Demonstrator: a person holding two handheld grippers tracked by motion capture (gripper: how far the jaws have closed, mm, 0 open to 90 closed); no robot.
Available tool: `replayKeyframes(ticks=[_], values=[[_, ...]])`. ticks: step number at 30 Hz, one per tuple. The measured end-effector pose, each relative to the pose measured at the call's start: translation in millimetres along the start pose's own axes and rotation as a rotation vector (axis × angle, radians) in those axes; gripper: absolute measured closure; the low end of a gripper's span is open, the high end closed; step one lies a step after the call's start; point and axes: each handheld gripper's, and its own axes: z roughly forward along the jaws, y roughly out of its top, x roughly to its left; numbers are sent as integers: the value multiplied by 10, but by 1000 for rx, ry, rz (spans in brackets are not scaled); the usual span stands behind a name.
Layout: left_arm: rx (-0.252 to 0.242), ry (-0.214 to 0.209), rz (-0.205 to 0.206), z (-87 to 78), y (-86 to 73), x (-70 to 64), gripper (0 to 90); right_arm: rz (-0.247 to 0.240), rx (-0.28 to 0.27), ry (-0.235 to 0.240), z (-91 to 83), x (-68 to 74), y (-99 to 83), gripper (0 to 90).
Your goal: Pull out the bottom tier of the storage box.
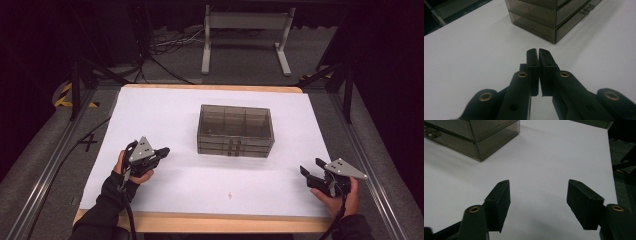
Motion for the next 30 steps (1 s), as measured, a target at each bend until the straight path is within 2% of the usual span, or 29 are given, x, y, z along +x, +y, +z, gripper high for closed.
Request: replayKeyframes(ticks=[2, 7, 11, 12, 18, 24, 26, 30], values=[[-10, -7, 20, 14, 70, -1, 900, -21, 8, -2, -26, 51, 18, 433], [-34, -32, 45, 90, 250, 16, 900, -31, 33, 1, -65, 168, 42, 509], [-48, -46, 59, 150, 360, 31, 900, -32, 30, 4, -100, 226, 62, 506], [-58, -59, 61, 192, 430, 48, 900, -32, 31, 2, -115, 264, 83, 505], [-73, -76, 78, 340, 621, 70, 900, -35, 35, 14, -87, 358, 138, 505], [-68, -104, 108, 506, 790, 67, 900, -53, 33, 29, -11, 468, 214, 504], [-59, -101, 121, 569, 828, 63, 900, -57, 34, 35, 17, 497, 237, 504], [-55, -121, 121, 647, 862, 92, 900, -64, 37, 37, 74, 548, 281, 505]])
